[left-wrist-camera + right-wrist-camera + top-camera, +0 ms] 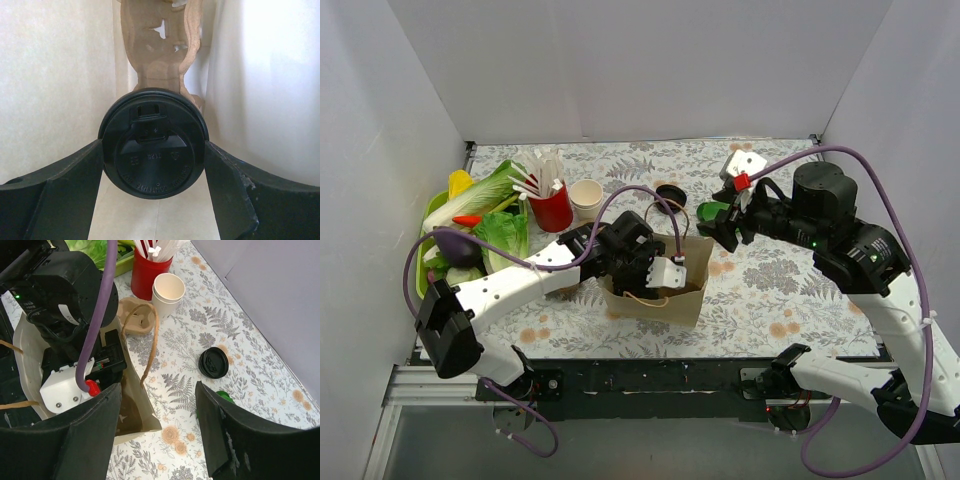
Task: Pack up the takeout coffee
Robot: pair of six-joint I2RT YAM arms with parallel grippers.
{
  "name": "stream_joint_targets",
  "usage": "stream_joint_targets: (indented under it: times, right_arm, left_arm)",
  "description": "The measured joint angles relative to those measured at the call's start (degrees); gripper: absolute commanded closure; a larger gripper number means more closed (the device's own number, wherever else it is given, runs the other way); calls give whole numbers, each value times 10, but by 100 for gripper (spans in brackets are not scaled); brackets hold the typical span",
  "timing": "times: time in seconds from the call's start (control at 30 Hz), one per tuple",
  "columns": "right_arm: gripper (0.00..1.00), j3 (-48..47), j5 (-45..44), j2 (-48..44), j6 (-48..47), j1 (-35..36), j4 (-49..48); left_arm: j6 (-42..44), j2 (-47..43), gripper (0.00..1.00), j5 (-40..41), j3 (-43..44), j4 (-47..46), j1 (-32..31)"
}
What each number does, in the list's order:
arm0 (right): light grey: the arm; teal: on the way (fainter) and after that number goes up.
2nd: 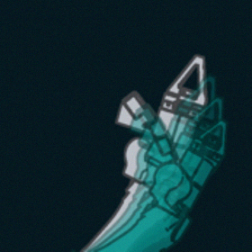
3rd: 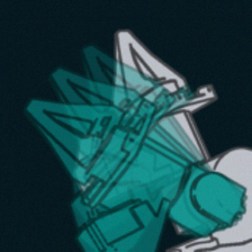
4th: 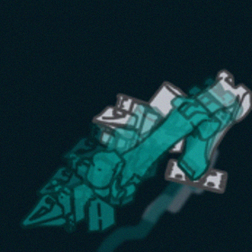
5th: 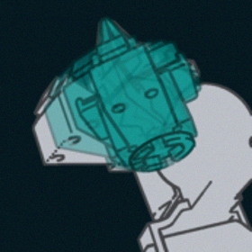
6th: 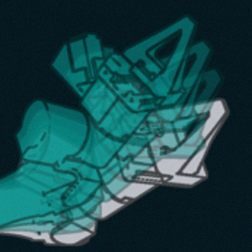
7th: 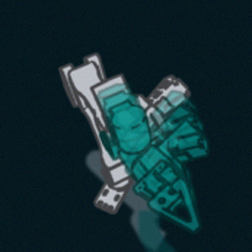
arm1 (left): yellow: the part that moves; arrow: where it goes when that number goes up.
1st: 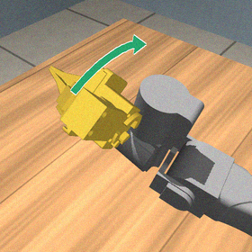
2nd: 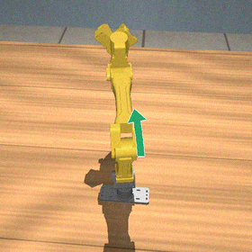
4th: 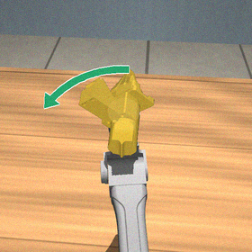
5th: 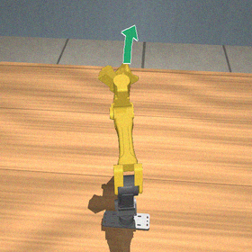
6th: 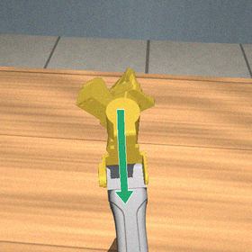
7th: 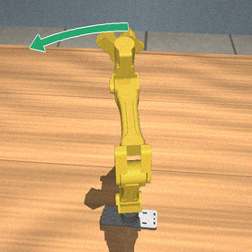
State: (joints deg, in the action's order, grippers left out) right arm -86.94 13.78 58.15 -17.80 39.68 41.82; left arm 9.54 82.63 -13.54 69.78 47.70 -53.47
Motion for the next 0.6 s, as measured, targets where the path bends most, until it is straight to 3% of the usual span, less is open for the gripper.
stream_joint_targets:
  times: [0.6]
  right_arm:
    - [32, 21, 18, 0, 3, -7, -2]
  left_arm:
    - [-11, -2, 100, -10, -12, -15, 2]
